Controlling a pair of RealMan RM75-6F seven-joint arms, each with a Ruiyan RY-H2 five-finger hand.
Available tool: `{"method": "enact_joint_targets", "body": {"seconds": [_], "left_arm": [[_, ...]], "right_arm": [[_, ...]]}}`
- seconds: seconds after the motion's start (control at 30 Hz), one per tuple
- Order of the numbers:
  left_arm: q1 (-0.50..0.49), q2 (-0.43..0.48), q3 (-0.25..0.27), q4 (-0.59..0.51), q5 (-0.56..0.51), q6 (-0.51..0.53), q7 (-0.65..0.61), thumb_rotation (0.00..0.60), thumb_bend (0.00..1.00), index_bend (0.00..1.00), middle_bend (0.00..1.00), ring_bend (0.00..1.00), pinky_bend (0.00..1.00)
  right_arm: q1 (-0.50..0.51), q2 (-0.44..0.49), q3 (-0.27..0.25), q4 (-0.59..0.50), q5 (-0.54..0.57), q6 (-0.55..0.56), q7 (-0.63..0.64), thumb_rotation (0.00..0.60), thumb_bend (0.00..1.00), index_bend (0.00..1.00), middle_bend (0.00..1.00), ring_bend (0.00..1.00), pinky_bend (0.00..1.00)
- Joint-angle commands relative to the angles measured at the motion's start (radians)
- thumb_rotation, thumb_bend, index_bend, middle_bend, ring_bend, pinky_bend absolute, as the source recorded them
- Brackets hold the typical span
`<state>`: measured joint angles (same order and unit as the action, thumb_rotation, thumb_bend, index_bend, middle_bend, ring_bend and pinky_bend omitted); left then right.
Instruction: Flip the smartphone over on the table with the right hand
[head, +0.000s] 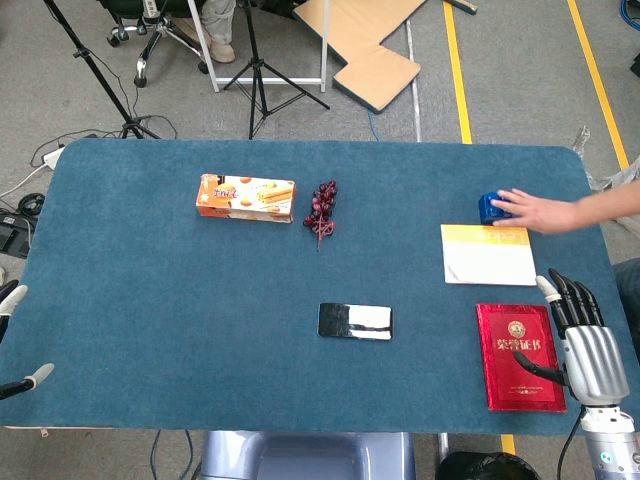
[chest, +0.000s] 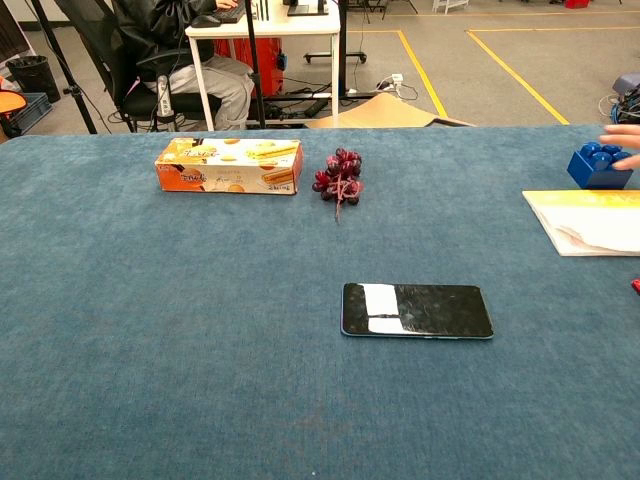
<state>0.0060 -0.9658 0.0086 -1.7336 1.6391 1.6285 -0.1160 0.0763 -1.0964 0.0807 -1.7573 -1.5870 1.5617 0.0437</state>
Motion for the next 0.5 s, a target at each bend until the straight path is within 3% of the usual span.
{"method": "enact_joint_targets", "body": {"seconds": [0.03,0.5], "left_arm": [[0.0,0.0,0.0,0.001,-0.001,-0.001,-0.001,0.6,0.0,0.0,0.0,0.0,0.0],[-0.011,-0.008,-0.004,-0.001,-0.015,-0.026,0.02,0.6,0.0,0.0,0.0,0.0,0.0]], "right_arm": [[0.0,0.0,-0.001,0.0,0.0,-0.001,-0.001,0.6,0.0,0.1,0.0,0.0,0.0],[0.029,-0.028,-0.017,0.027,-0.003,-0.066,-0.062,0.6,0.0,0.1,0.0,0.0,0.0]]}}
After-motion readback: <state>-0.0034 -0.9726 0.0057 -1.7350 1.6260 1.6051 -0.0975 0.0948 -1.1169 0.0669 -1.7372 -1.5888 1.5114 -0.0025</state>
